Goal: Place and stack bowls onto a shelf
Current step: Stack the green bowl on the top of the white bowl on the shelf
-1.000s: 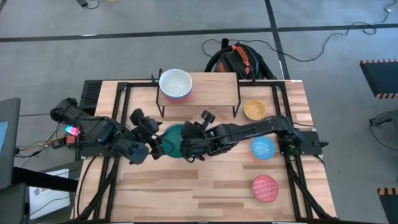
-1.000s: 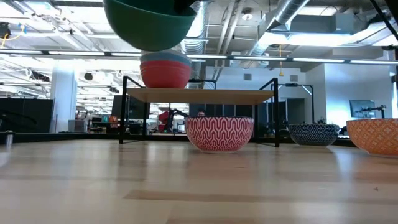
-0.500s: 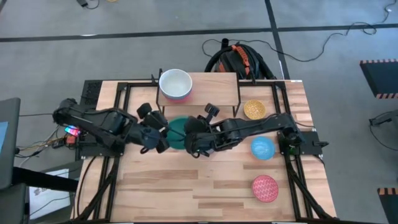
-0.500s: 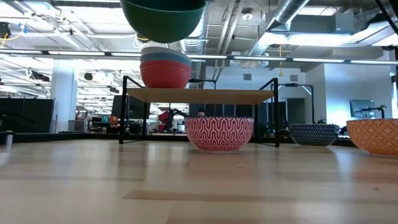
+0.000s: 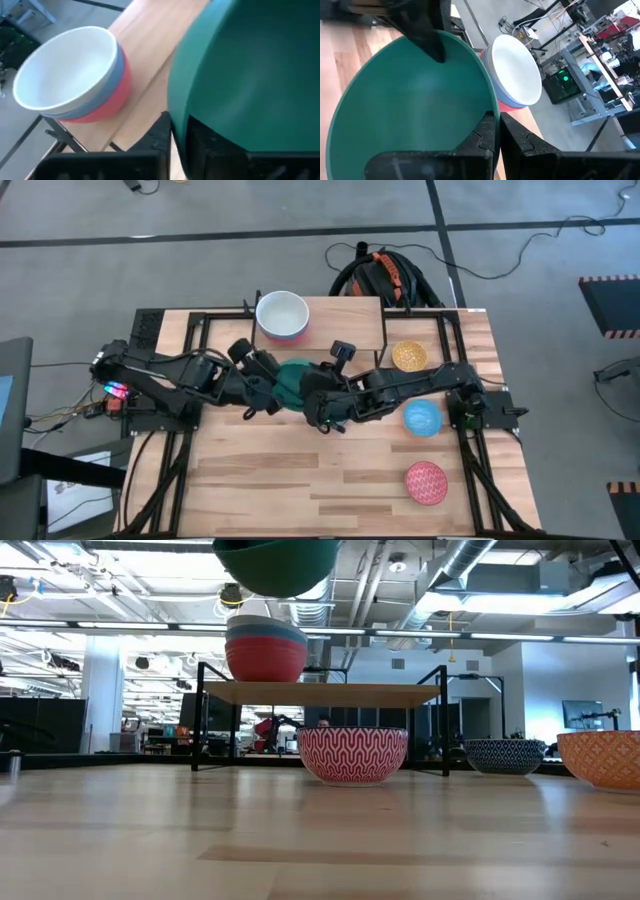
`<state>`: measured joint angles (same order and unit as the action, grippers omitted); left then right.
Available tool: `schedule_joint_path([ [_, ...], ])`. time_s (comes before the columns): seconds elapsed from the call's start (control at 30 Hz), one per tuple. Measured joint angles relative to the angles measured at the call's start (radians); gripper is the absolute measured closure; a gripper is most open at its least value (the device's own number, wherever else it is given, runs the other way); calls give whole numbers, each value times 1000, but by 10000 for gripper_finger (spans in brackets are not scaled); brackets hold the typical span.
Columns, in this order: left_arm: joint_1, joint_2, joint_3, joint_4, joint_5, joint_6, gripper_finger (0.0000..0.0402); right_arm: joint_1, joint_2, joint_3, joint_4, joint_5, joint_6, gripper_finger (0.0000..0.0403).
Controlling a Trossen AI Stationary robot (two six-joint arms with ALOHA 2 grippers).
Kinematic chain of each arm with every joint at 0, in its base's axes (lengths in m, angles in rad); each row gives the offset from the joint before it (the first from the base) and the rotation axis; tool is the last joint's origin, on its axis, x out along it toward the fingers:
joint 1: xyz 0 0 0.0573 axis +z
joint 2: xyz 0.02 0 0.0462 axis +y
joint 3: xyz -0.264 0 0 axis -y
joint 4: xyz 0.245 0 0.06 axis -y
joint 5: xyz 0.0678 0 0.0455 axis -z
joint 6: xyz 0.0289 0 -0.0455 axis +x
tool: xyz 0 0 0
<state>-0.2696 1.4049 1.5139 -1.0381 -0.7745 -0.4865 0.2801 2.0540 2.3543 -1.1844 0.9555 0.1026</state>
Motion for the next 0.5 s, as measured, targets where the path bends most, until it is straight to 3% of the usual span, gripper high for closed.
schedule_joint_path([
  [0.17,25,-4,8,4,22,-4,399,-9,-5,1,-10,-6,12,359],
  [0.5,136,-3,105,-91,68,-11,400,-79,-19,3,-56,-194,174,205],
])
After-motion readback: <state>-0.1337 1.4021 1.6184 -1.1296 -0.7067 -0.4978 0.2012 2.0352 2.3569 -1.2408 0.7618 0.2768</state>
